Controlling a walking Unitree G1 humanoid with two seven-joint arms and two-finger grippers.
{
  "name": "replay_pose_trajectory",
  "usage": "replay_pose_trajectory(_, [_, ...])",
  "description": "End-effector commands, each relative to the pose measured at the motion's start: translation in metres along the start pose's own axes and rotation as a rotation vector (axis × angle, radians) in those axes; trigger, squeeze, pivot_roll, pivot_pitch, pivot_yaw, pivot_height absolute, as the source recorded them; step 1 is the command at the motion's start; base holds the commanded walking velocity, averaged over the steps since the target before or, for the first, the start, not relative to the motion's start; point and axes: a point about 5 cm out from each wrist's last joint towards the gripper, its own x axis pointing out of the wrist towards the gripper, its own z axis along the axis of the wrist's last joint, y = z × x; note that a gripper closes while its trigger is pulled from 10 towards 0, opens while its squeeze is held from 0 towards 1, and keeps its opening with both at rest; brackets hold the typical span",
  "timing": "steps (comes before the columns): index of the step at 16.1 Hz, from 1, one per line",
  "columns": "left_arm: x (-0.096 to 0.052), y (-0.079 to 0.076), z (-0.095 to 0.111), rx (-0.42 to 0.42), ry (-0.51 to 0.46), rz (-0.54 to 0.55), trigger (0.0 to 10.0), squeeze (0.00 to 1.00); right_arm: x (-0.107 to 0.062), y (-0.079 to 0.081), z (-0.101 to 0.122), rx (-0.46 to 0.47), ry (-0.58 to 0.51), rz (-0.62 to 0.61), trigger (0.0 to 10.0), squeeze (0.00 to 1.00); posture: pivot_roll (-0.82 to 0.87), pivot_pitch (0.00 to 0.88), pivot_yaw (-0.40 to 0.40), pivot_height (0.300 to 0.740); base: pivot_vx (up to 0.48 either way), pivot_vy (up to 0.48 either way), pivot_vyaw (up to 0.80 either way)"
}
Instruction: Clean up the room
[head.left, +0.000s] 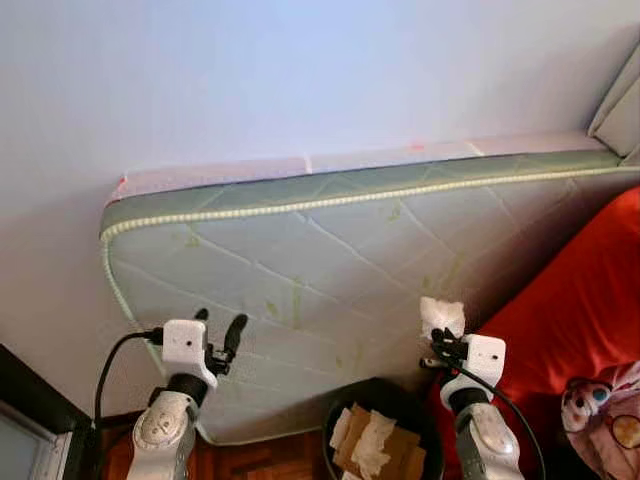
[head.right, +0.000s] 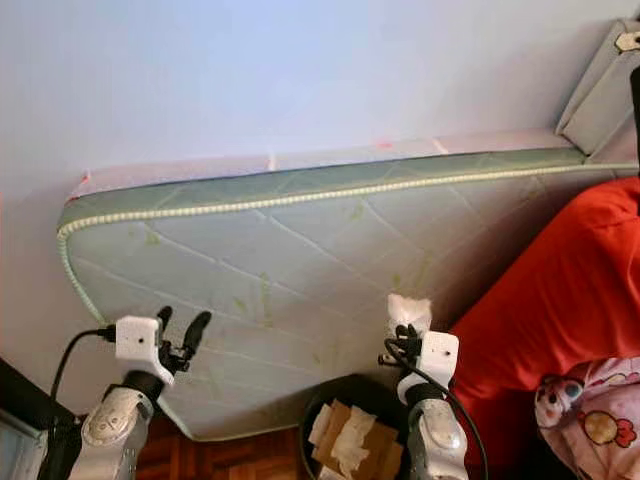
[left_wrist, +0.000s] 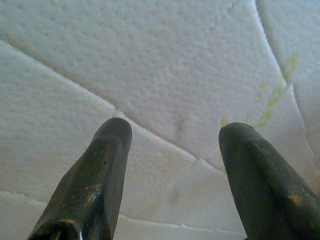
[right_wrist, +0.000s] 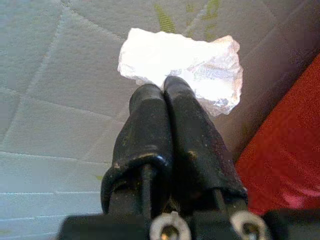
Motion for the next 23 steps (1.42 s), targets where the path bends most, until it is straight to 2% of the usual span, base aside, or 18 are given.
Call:
replay_pose_trajectory(1, [0.004, -0.002, 0.008, 0.011, -0.014, -0.017, 10.0, 0.00, -0.001, -0.001, 0.000, 0.017, -0.009, -0.010, 10.0, 0.00, 0.08, 0.002, -0.008, 0.740, 0.000, 0.000, 0.00])
replay_pose_trajectory(3, [0.007, -0.004, 0.014, 0.009, -0.013, -0.015, 10.0, 0.00, -0.002, -0.002, -0.004, 0.037, 0.004, -0.024, 10.0, 0.00, 0.10, 0.005, 0.013, 0.740, 0.000, 0.000, 0.00])
replay_pose_trajectory(5, [0.004, -0.008, 0.017, 0.007, -0.014, -0.029, 10.0, 0.00, -0.004, 0.002, -0.010, 0.053, 0.025, -0.024, 10.0, 0.00, 0.13, 0.022, 0.000, 0.740, 0.000, 0.000, 0.00])
replay_pose_trajectory(7, [-0.005, -0.010, 0.020, 0.014, -0.014, -0.025, 10.0, 0.00, -0.003, 0.015, -0.010, 0.041, 0.021, 0.036, 10.0, 0.00, 0.15, 0.054, -0.029, 0.740, 0.000, 0.000, 0.00])
replay_pose_trajectory(12, [-0.019, -0.011, 0.015, -0.038, 0.015, 0.043, 10.0, 0.00, -0.003, 0.005, 0.003, -0.011, -0.045, 0.039, 10.0, 0.00, 0.11, 0.059, -0.061, 0.740, 0.000, 0.000, 0.00])
replay_pose_trajectory(15, [-0.017, -0.012, 0.015, -0.040, 0.025, 0.042, 10.0, 0.00, -0.004, 0.012, 0.004, -0.053, -0.048, 0.079, 10.0, 0.00, 0.09, 0.068, -0.072, 0.740, 0.000, 0.000, 0.00])
replay_pose_trajectory(17, [-0.018, -0.010, 0.016, -0.049, 0.025, 0.055, 10.0, 0.00, -0.005, 0.016, 0.004, -0.055, -0.037, 0.096, 10.0, 0.00, 0.09, 0.068, -0.075, 0.735, 0.000, 0.000, 0.00])
replay_pose_trajectory(20, [-0.017, -0.010, 0.019, -0.050, 0.017, 0.057, 10.0, 0.00, -0.005, 0.021, 0.004, -0.062, -0.037, 0.109, 10.0, 0.00, 0.10, 0.073, -0.078, 0.705, 0.000, 0.000, 0.00])
replay_pose_trajectory(23, [-0.017, -0.009, 0.020, -0.046, 0.021, 0.057, 10.0, 0.00, -0.007, 0.028, 0.008, -0.055, -0.063, 0.118, 10.0, 0.00, 0.10, 0.070, -0.070, 0.700, 0.000, 0.000, 0.00])
